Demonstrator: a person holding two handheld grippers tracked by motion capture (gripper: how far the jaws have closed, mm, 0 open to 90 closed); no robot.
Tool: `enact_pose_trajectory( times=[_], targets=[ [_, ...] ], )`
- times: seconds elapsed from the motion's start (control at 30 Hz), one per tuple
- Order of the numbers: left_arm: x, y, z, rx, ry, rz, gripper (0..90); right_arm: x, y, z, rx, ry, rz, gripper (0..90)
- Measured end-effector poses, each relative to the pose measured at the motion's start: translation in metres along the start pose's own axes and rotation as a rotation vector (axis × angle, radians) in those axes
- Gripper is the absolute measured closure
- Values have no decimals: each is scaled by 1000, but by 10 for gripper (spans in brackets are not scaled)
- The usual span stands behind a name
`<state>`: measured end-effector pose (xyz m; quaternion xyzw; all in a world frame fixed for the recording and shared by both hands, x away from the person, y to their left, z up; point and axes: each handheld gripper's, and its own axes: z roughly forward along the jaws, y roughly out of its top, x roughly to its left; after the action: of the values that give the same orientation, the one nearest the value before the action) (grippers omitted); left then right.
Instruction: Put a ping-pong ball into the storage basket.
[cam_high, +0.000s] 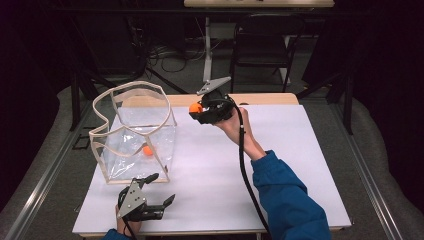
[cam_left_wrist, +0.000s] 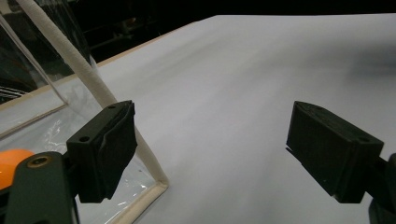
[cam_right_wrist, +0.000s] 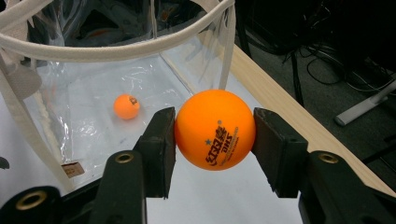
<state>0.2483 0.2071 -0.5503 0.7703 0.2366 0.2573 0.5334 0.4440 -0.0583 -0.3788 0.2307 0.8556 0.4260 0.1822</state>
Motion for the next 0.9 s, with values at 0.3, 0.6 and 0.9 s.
enact_pose_trajectory(
  times=[0.3,0.6,0.9],
  targets=[
    [0,0,0,-1,1,-2,159,2,5,-1,-11,-1,-8,509],
    [0,0,0,-1,1,-1,159,3,12,-4,-26,-4,-16,508],
    [0,0,0,-1,0,0,159,4,16,-4,-44,2,-21,508]
  ],
)
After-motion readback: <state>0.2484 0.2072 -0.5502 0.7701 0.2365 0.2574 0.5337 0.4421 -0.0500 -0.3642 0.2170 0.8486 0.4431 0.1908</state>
